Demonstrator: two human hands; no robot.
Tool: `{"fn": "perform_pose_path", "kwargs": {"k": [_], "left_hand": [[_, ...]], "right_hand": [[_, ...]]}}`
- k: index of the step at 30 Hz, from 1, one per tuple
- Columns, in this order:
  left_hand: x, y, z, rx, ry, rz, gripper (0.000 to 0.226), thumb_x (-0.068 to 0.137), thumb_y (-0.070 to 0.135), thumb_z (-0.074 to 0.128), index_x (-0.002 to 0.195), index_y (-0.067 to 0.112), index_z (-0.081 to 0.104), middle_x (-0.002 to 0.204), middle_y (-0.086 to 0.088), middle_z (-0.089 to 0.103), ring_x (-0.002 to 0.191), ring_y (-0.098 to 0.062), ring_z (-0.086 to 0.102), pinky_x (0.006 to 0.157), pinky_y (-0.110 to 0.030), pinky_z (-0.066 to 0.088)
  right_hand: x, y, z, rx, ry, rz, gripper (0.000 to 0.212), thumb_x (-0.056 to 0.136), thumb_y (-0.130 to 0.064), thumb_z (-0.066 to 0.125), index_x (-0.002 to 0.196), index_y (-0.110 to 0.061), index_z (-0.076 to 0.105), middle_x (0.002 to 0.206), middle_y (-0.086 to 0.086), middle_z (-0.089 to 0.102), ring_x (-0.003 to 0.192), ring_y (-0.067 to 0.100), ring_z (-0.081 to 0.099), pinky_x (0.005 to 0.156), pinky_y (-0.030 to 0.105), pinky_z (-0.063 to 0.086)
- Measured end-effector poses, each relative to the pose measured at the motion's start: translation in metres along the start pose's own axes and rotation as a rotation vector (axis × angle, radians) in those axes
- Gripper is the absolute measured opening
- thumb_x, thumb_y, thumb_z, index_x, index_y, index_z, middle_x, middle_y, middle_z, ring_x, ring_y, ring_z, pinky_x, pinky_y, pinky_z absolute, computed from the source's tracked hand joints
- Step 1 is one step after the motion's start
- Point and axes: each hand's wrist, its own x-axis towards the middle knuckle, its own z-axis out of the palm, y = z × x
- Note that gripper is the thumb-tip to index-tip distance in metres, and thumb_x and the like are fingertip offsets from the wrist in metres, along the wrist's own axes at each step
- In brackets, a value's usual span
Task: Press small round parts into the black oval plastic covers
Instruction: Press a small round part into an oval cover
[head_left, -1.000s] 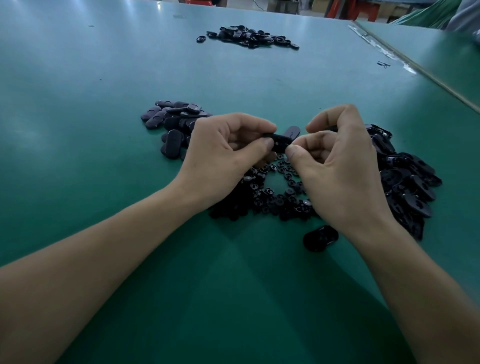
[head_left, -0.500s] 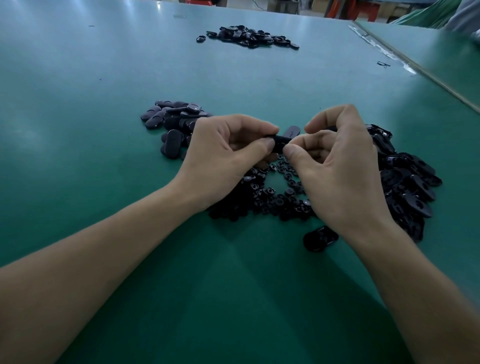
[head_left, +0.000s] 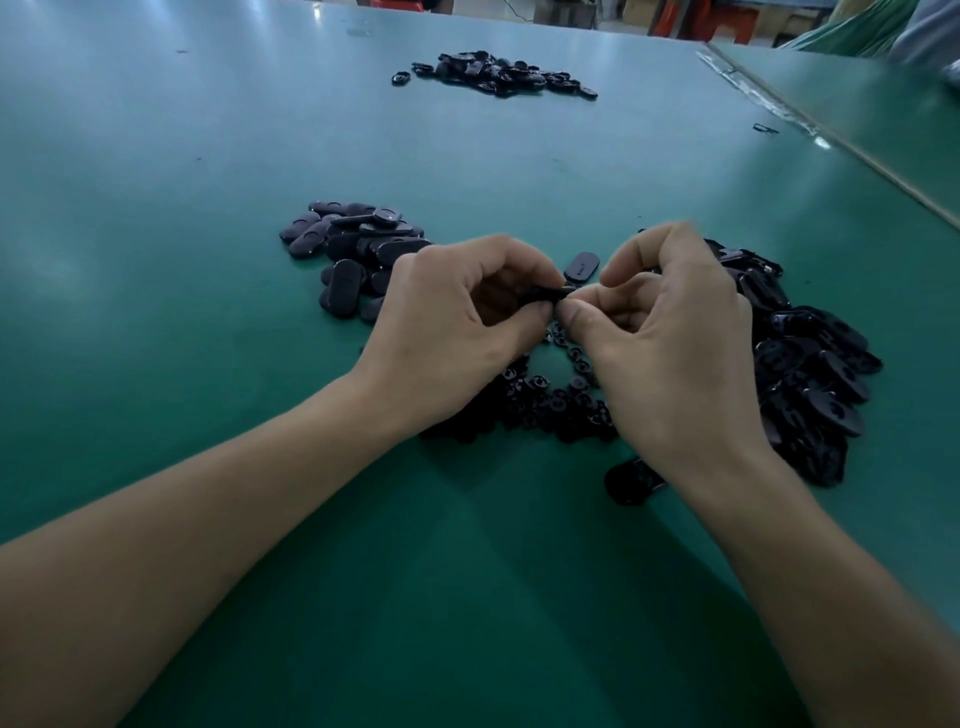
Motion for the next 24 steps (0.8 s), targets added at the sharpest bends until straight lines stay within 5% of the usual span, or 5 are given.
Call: {"fn": "perform_pose_path", "kwargs": {"k": [7,14,24], "left_hand": [[0.003,-0.002,-0.003,0.002,0.044,-0.049,0.016,0.084,0.009,0.077,0.094,0.021,0.072,0.086,0.005,0.076,0.081,-0.011,0.073,0.081,-0.031,0.059],[0.004,0.0,-0.002,-0.163,-0.003,-0.091,0.023,0.085,-0.005,0.073,0.095,0.015,0.069,0.084,0.003,0.074,0.076,-0.005,0.07,0.077,-0.021,0.057],[0.005,-0.002,-0.004,-0.239,0.0,-0.146,0.024,0.081,-0.001,0.079,0.092,0.018,0.072,0.08,0.002,0.076,0.076,-0.009,0.072,0.077,-0.022,0.059]], "right_hand": [[0.0,-0.002,0.002,0.07,-0.021,-0.033,0.032,0.085,-0.012,0.073,0.078,-0.033,0.052,0.08,-0.012,0.073,0.082,0.007,0.071,0.082,0.04,0.057],[0.006,0.008,0.002,0.041,-0.08,-0.022,0.022,0.088,-0.017,0.073,0.107,-0.029,0.069,0.098,-0.015,0.07,0.088,-0.001,0.065,0.079,0.017,0.051],[0.011,0.017,-0.003,0.242,-0.128,0.01,0.017,0.085,-0.012,0.077,0.09,-0.027,0.073,0.086,-0.013,0.076,0.081,0.003,0.072,0.077,0.02,0.056]]}}
